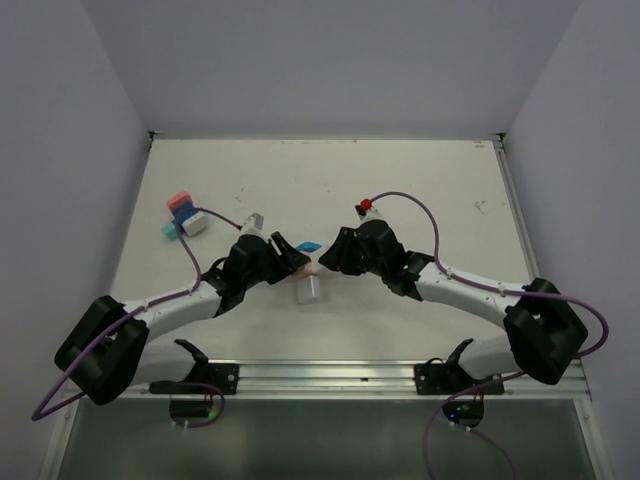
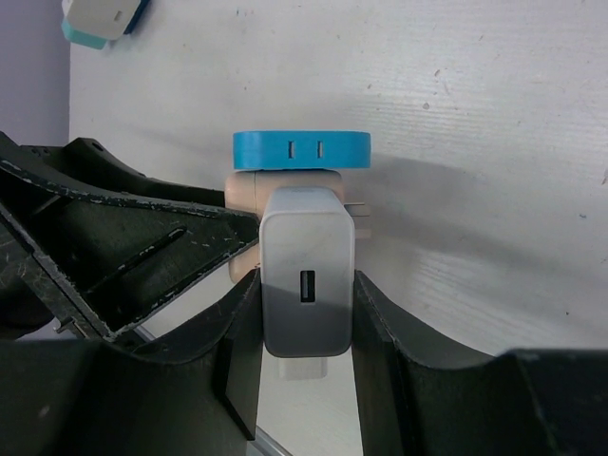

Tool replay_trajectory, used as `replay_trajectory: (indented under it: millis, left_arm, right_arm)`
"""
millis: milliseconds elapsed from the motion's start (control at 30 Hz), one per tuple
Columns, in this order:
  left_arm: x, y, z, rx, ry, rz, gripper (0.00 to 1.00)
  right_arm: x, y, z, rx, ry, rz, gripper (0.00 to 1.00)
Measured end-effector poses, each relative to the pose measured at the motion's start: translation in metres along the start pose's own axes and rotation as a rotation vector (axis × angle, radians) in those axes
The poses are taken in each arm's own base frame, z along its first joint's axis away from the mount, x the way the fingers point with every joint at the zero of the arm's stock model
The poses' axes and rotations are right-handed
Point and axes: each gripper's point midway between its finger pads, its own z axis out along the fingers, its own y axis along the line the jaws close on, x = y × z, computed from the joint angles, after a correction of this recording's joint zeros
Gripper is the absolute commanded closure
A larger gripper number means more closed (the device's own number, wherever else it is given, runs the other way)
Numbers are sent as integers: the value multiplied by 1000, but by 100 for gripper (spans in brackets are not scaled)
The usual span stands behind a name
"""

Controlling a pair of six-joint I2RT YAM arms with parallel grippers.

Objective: Pull the plug off the socket

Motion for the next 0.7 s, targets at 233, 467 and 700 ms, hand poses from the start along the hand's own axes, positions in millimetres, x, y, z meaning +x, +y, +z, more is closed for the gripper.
replay_trajectory:
  millis: [233,467,700]
  left_arm:
    - [-4,-3,1,-28,-27,9,100]
    - [0,-7,4,-22,-16,10,100]
    - [-8,15,9,-135,-54,41,100]
  right_arm:
    - [-6,1,0,28,9,-29,100]
    - [-10,-7,-7,33,34,-17,100]
    - [-28,-22,-15,22,38,30,100]
